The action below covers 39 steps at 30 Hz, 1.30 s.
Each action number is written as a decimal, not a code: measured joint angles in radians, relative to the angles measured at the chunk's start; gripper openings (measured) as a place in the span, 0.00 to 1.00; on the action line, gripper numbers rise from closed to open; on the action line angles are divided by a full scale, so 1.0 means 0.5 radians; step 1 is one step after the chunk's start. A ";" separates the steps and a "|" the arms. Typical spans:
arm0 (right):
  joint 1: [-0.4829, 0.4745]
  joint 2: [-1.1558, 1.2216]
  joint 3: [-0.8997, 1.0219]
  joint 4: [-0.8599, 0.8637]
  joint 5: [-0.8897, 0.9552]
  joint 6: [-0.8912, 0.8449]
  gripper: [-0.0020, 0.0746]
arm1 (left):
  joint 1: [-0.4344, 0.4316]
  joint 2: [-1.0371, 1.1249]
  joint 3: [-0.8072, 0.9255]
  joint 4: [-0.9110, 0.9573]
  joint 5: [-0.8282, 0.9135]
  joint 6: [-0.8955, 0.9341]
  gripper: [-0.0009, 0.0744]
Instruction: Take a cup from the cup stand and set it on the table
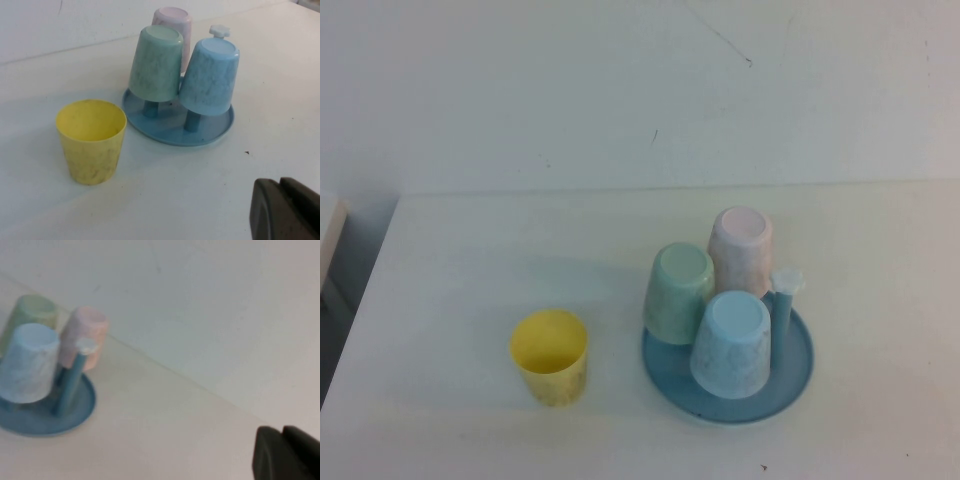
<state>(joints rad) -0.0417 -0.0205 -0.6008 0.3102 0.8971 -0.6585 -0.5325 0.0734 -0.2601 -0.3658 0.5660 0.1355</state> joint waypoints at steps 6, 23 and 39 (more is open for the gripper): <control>0.000 -0.001 0.184 -0.395 -0.480 0.232 0.05 | 0.000 0.000 0.000 0.000 0.000 -0.003 0.01; 0.000 -0.001 1.222 -0.963 -0.928 0.972 0.05 | 0.000 0.000 0.000 0.000 0.000 -0.004 0.01; 0.000 -0.001 1.252 -0.740 -1.084 0.743 0.05 | 0.000 0.000 0.000 0.000 0.000 -0.004 0.01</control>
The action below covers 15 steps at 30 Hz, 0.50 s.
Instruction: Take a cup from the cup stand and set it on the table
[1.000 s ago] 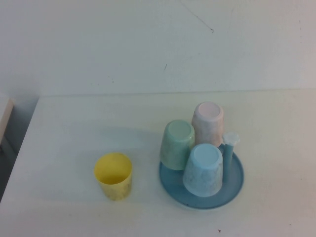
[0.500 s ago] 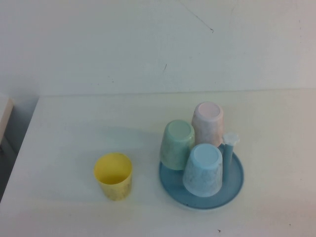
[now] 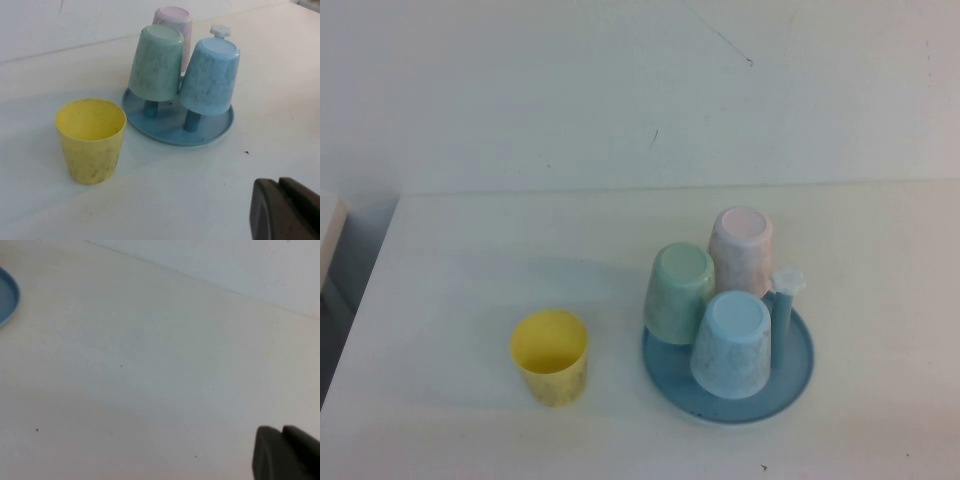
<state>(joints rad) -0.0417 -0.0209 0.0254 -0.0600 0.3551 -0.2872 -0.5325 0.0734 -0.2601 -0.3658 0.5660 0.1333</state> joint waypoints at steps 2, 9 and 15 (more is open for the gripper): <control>0.000 0.000 0.000 0.001 0.000 -0.015 0.05 | 0.000 0.000 0.000 0.000 0.000 0.000 0.01; 0.000 0.000 0.000 0.001 0.000 -0.020 0.05 | 0.000 0.000 0.000 0.000 0.000 0.000 0.01; 0.000 0.000 0.000 0.001 0.000 -0.025 0.05 | 0.000 0.000 0.000 0.000 0.000 0.000 0.01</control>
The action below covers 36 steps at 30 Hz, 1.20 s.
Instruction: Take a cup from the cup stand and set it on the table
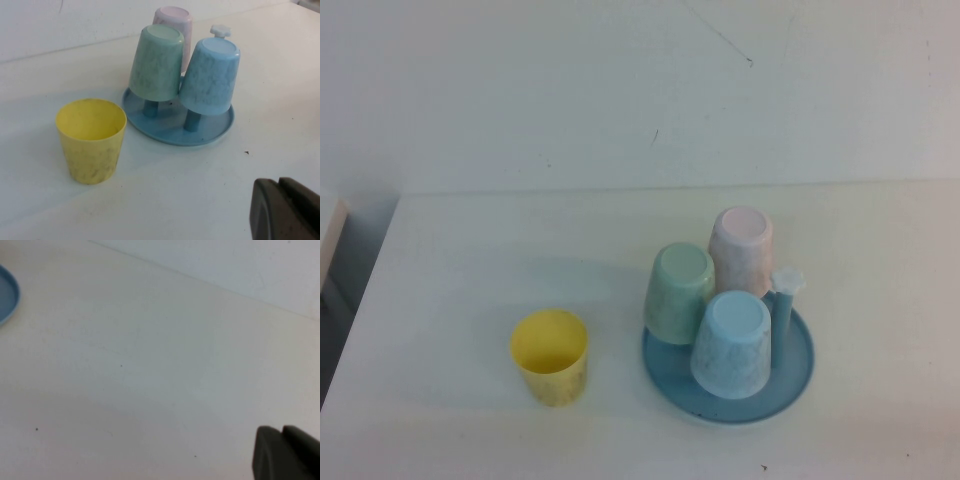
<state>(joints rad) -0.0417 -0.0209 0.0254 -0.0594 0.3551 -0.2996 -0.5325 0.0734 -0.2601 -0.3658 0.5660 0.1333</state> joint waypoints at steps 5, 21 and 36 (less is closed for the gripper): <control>0.000 0.000 0.000 0.000 0.000 0.000 0.05 | 0.000 0.000 0.000 0.000 0.000 0.000 0.01; 0.000 0.000 0.000 0.000 0.000 0.000 0.05 | 0.306 0.000 0.389 0.483 -0.612 -0.575 0.01; 0.000 0.000 0.000 0.000 0.000 0.000 0.05 | 1.384 -0.163 0.574 0.617 -0.522 -0.319 0.01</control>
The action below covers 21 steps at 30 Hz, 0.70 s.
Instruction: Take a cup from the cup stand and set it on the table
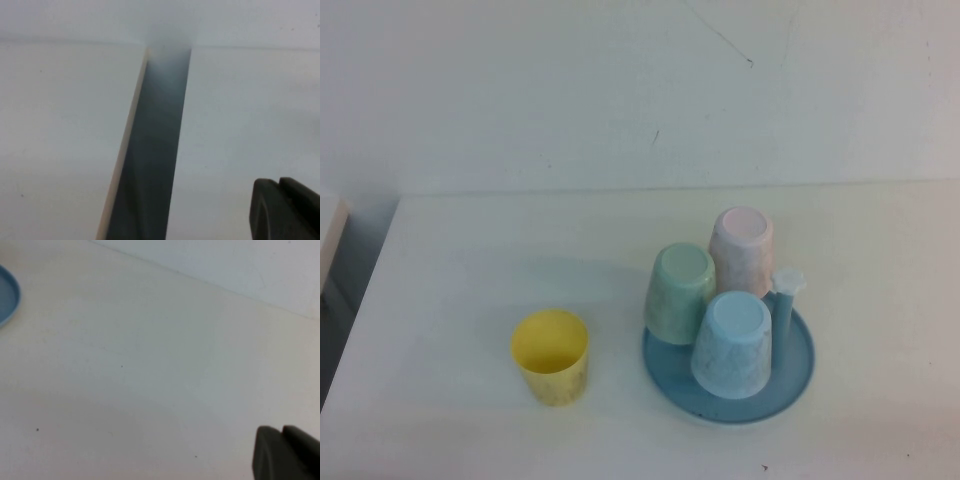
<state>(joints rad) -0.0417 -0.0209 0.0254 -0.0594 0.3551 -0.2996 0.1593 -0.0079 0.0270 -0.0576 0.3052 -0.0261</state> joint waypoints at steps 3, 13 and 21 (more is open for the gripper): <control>0.000 0.000 0.000 0.000 0.000 0.000 0.05 | 0.032 -0.001 0.000 0.000 0.022 0.039 0.01; 0.000 0.000 0.000 0.000 0.000 0.000 0.05 | -0.104 -0.001 -0.004 -0.017 0.030 0.052 0.01; 0.000 0.000 0.000 0.000 0.000 0.000 0.05 | -0.104 -0.001 -0.004 -0.025 0.030 0.052 0.01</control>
<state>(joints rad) -0.0417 -0.0209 0.0254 -0.0594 0.3551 -0.2996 0.1075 -0.0086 0.0252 -0.0699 0.3204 0.0000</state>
